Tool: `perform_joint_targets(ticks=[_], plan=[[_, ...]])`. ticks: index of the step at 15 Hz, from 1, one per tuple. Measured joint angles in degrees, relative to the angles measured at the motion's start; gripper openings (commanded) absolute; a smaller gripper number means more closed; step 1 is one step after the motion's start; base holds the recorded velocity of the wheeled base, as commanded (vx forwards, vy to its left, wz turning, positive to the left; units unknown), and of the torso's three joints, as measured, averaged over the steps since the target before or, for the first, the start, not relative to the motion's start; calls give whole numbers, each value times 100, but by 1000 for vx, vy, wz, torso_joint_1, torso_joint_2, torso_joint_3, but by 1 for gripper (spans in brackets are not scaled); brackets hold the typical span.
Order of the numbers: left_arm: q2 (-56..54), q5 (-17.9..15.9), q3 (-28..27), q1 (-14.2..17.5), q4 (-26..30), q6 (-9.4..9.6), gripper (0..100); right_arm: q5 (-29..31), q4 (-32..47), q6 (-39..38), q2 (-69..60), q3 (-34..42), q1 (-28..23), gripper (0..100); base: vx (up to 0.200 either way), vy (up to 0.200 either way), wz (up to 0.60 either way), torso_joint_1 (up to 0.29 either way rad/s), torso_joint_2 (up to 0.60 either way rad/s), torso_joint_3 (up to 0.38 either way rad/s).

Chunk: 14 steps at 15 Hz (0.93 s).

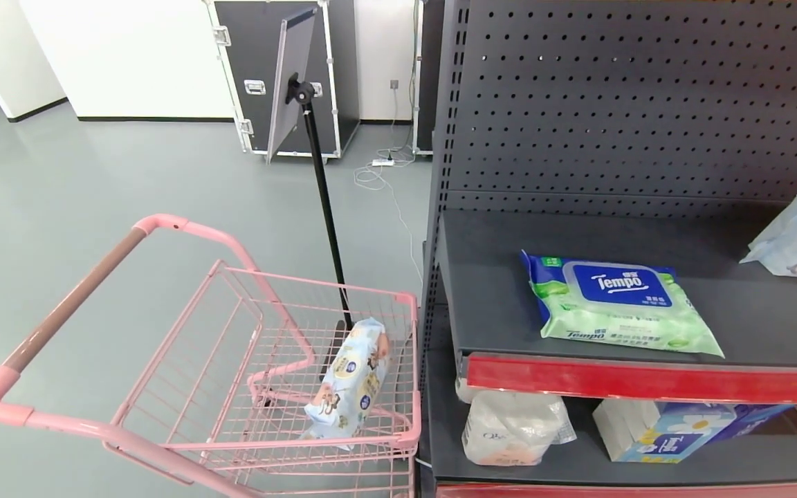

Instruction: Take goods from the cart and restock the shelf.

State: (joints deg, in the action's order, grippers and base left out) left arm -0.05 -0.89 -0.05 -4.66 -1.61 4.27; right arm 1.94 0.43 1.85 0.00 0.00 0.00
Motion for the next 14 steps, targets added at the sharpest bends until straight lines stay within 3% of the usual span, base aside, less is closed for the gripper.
perform_joint_targets(ticks=[14], plan=[[21, -113, -140, -9, 22, -60, 100, 9, 1, 6, 0, 0, 0, 100, 0, 0, 0, -138, 408, 261]])
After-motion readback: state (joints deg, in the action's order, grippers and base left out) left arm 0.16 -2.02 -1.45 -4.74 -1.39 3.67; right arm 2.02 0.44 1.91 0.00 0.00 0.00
